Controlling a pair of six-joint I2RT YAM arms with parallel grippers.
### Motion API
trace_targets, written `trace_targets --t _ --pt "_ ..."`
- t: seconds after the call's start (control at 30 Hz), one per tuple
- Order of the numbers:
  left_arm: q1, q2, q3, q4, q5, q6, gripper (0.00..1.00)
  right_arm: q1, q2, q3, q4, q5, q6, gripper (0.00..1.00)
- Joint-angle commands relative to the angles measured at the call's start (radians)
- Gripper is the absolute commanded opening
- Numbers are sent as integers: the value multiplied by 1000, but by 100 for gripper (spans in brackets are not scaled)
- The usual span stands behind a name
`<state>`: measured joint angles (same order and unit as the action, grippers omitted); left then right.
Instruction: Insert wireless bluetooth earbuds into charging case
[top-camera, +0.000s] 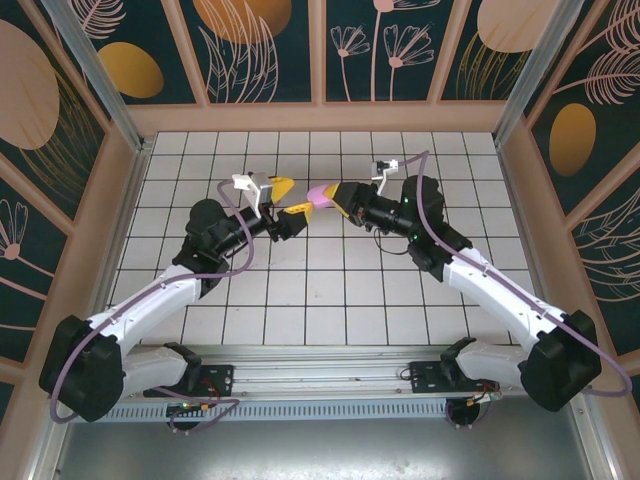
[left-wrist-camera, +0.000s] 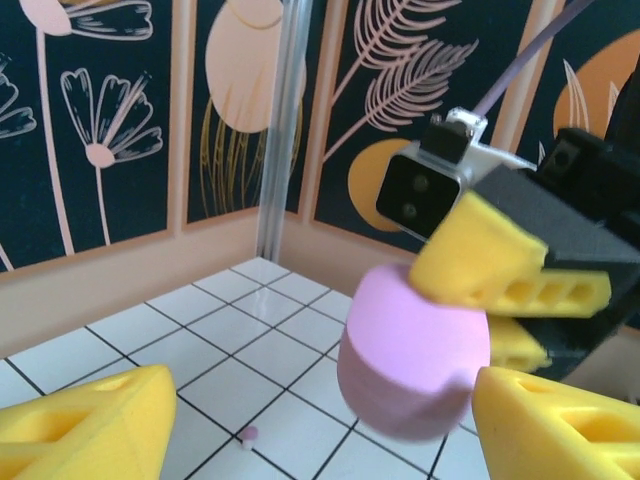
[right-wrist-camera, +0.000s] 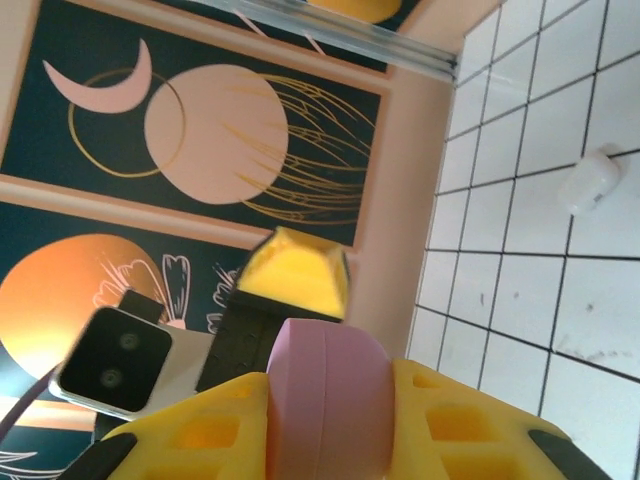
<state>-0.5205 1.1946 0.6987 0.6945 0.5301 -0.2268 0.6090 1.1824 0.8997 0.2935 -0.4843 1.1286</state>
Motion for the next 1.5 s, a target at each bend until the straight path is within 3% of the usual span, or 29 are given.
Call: trace_targets --t 0.0,0.27,0.43,0.73,1.0,1.13,1.3,1.47 --pt "14 10 18 -34 127 38 75 20 -9 -39 170 73 87 22" --pt "17 60 27 59 216 76 70 61 37 -53 261 39 167 22" --pt "24 86 57 64 258 75 56 63 28 -61 261 38 174 22" --pt "31 65 27 142 210 47 63 62 28 -63 255 26 172 22" --pt "38 68 45 140 245 58 55 63 31 -60 252 16 168 21" --pt "38 82 57 148 265 50 43 63 36 -58 250 9 168 21" --pt "38 91 53 174 263 35 50 63 45 -58 255 -3 172 21" --pt "39 96 56 172 271 36 48 64 45 -56 254 -5 171 21"
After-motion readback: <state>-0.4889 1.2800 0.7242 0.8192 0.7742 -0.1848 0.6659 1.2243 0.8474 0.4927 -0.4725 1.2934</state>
